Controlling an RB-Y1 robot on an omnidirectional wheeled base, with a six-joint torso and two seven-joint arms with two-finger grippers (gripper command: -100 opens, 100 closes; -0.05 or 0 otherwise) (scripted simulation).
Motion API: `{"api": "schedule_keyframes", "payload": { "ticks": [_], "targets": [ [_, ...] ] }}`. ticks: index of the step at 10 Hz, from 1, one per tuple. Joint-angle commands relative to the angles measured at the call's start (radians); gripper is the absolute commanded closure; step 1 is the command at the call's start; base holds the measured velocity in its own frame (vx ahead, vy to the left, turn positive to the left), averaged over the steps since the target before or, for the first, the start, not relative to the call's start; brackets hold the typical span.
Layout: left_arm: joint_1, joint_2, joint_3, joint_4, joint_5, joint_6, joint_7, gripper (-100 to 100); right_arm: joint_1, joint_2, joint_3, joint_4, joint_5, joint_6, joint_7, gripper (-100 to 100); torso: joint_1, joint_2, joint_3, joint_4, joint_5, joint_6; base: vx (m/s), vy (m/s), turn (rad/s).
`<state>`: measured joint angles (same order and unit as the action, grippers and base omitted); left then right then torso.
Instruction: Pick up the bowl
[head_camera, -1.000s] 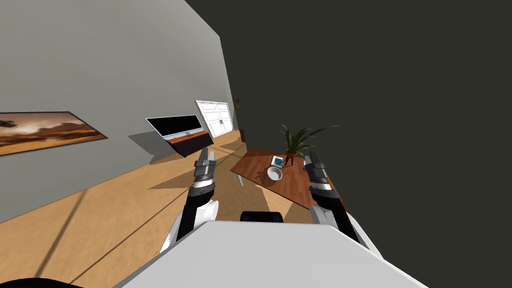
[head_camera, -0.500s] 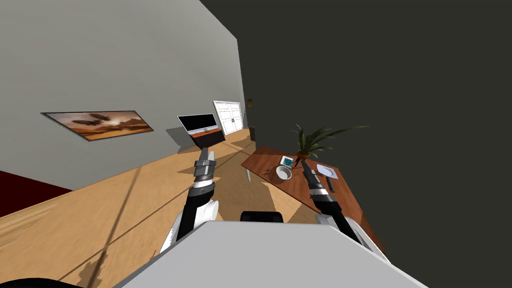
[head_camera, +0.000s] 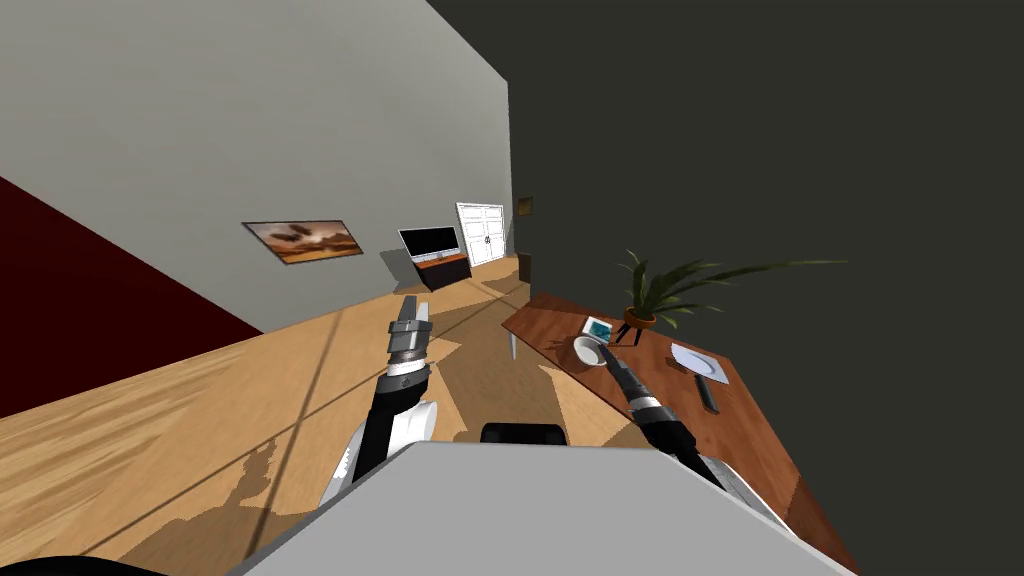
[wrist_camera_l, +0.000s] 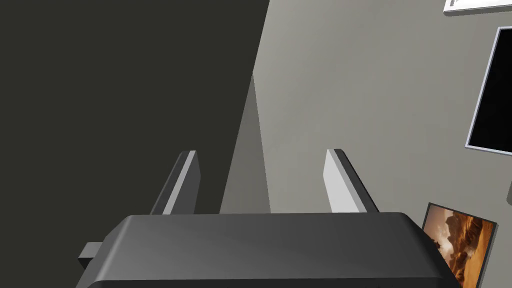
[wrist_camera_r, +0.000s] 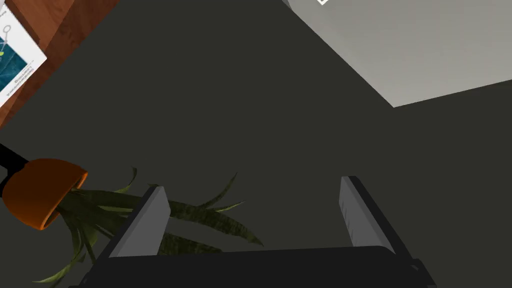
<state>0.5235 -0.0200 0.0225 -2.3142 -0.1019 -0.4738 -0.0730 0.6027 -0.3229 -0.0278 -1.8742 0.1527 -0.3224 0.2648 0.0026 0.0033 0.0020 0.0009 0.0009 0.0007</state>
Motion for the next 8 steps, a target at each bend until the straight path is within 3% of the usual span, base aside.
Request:
{"api": "schedule_keyframes", "payload": {
  "ticks": [1, 2, 4, 5, 7, 8],
  "targets": [
    [0.000, 0.000, 0.000, 0.000, 0.000, 0.000, 0.000, 0, 0.005, -0.025, 0.008, 0.050, 0.024, 0.034, 0.018, -100, 0.000, 0.000, 0.000, 0.000, 0.000, 0.000, -0.007, 0.057, 0.247],
    [0.000, 0.000, 0.000, 0.000, 0.000, 0.000, 0.000, 0, 0.005, -0.025, 0.008, 0.055, 0.024, 0.034, 0.018, -100, -0.001, -0.001, 0.000, 0.000, 0.000, -0.001, -0.001, 0.037, 0.120],
    [0.000, 0.000, 0.000, 0.000, 0.000, 0.000, 0.000, 0, 0.027, -0.068, 0.023, 0.119, 0.065, 0.090, 0.044, -100, -0.002, -0.001, -0.001, 0.000, -0.001, -0.001, 0.000, 0.059, 0.312],
    [0.000, 0.000, 0.000, 0.000, 0.000, 0.000, 0.000, 0, 0.027, -0.068, 0.023, 0.129, 0.065, 0.090, 0.044, -100, -0.001, -0.002, -0.001, 0.000, 0.000, -0.001, 0.021, 0.058, 0.106],
    [0.000, 0.000, 0.000, 0.000, 0.000, 0.000, 0.000, 0, 0.048, -0.109, 0.040, 0.205, 0.108, 0.148, 0.070, -100, -0.002, -0.004, -0.002, -0.001, -0.001, -0.001, 0.050, 0.054, 0.308],
    [0.000, 0.000, 0.000, 0.000, 0.000, 0.000, 0.000, 0, 0.048, -0.109, 0.040, 0.205, 0.108, 0.150, 0.070, -100, -0.002, -0.005, -0.003, -0.001, 0.000, -0.001, 0.046, 0.039, 0.113]
  ]
}}
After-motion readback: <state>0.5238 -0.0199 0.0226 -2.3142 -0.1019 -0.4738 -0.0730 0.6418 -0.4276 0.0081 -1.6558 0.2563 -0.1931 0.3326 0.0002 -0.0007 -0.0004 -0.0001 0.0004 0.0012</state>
